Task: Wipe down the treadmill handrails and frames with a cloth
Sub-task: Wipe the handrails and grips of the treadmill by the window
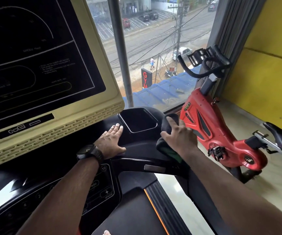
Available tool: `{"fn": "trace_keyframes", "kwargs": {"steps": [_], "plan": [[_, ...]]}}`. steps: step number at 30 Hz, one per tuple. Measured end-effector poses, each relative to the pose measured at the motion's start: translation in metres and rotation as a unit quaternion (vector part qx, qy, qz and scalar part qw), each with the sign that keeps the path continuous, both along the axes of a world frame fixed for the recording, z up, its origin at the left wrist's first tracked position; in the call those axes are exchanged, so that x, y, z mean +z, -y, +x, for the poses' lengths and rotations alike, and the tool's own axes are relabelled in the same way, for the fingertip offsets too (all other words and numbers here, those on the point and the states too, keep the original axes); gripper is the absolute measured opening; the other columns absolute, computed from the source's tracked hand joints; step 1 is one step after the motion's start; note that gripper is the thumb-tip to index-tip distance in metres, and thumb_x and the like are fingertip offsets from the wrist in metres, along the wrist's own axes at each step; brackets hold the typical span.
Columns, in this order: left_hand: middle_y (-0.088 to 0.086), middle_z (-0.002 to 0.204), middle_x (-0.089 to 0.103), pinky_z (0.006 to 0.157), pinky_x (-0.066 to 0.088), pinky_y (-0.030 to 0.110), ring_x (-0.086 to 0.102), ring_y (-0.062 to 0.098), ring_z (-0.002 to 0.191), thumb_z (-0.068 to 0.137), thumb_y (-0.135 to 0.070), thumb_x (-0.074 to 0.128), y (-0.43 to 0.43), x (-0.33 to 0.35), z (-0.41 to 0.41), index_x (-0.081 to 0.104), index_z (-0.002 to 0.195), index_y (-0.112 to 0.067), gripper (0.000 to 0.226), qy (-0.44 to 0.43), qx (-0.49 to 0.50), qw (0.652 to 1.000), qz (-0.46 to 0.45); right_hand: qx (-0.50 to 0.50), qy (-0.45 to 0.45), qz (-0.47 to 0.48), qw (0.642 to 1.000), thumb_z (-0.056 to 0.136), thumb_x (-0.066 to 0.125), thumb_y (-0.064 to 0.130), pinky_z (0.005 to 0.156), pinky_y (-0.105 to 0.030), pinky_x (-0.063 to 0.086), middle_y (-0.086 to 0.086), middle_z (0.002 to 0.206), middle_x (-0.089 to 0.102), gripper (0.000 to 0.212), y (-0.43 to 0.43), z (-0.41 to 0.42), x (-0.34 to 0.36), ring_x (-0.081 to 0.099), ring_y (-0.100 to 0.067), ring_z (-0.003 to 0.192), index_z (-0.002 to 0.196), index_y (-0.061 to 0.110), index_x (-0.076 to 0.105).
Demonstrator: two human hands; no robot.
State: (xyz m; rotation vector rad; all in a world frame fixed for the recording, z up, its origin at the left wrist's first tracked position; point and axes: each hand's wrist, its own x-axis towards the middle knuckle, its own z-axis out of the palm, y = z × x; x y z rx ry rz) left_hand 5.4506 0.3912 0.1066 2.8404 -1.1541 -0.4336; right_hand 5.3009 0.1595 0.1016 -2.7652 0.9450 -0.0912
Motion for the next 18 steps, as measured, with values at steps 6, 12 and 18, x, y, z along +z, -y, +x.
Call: {"fn": "trace_keyframes", "kwargs": {"steps": [6, 12, 18], "plan": [[0.003, 0.166, -0.009, 0.124, 0.006, 0.037, -0.007, 0.014, 0.152, 0.085, -0.043, 0.062, -0.001, -0.003, 0.002, -0.001, 0.158, -0.017, 0.100, -0.003, -0.001, 1.000, -0.002, 0.064, 0.006, -0.152, 0.986, 0.077, 0.061, 0.062, 0.089, -0.054, 0.048, -0.021, 0.144, 0.050, 0.078, -0.034, -0.031, -0.018, 0.055, -0.042, 0.116, 0.149, 0.036, 0.046], [0.003, 0.166, -0.007, 0.124, 0.008, 0.037, -0.005, 0.014, 0.152, 0.084, -0.044, 0.063, 0.000, -0.002, 0.001, 0.001, 0.159, -0.017, 0.100, -0.003, 0.005, 1.000, -0.006, -0.092, -0.010, -0.048, 0.995, 0.087, 0.045, 0.067, 0.087, -0.050, 0.051, -0.026, 0.139, 0.051, 0.077, -0.016, -0.018, -0.007, 0.057, -0.046, 0.115, 0.155, 0.036, 0.031], [0.004, 0.166, -0.006, 0.124, 0.009, 0.038, -0.004, 0.016, 0.153, 0.084, -0.044, 0.065, 0.000, -0.001, 0.001, 0.003, 0.159, -0.015, 0.101, 0.000, -0.003, 1.000, -0.009, 0.038, 0.009, -0.106, 0.994, 0.077, 0.061, 0.061, 0.088, -0.052, 0.051, -0.018, 0.145, 0.050, 0.077, -0.026, -0.017, -0.008, 0.056, -0.042, 0.116, 0.149, 0.039, 0.044]]}}
